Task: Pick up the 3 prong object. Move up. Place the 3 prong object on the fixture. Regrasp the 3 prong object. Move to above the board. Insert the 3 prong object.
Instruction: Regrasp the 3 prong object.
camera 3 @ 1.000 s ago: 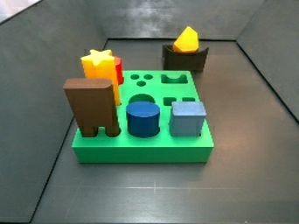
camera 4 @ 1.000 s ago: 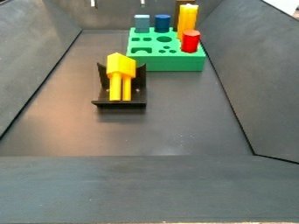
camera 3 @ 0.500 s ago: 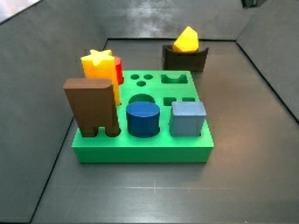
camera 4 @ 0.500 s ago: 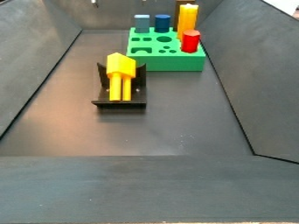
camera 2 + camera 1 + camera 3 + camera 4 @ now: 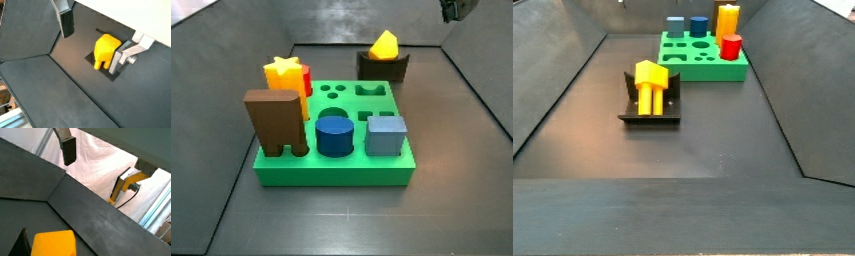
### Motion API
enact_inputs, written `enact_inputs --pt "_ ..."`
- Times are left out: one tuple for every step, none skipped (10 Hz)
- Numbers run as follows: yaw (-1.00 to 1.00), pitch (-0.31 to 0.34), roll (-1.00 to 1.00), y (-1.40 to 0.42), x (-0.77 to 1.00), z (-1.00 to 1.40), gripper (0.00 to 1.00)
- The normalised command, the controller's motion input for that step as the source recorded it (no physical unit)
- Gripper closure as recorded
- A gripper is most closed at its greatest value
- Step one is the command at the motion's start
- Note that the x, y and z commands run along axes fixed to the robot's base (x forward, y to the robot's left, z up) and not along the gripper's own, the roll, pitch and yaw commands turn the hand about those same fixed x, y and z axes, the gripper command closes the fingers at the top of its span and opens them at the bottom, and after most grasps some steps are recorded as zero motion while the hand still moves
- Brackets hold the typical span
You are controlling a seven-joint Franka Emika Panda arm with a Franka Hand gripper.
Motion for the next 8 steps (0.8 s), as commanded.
enact_inputs --pt "0.21 0.041 0.18 -0.05 0.19 -0.03 0.0" --pt "0.19 0.028 0.17 -0.05 0.18 -0.03 0.0" --pt "0.17 0.026 0.17 -0.05 0.17 -0.03 0.0" --pt "0.15 0.026 0.17 -0.05 0.17 -0.03 0.0" --pt "0.13 0.026 0.17 -0.05 0.17 -0.03 0.0" --pt "0.12 0.03 0.17 -0.05 0.17 -0.04 0.0" --pt "0.11 0.033 0.17 -0.05 0.17 -0.04 0.0" --pt "0.03 0.003 0.09 0.07 0.07 -1.0 0.0"
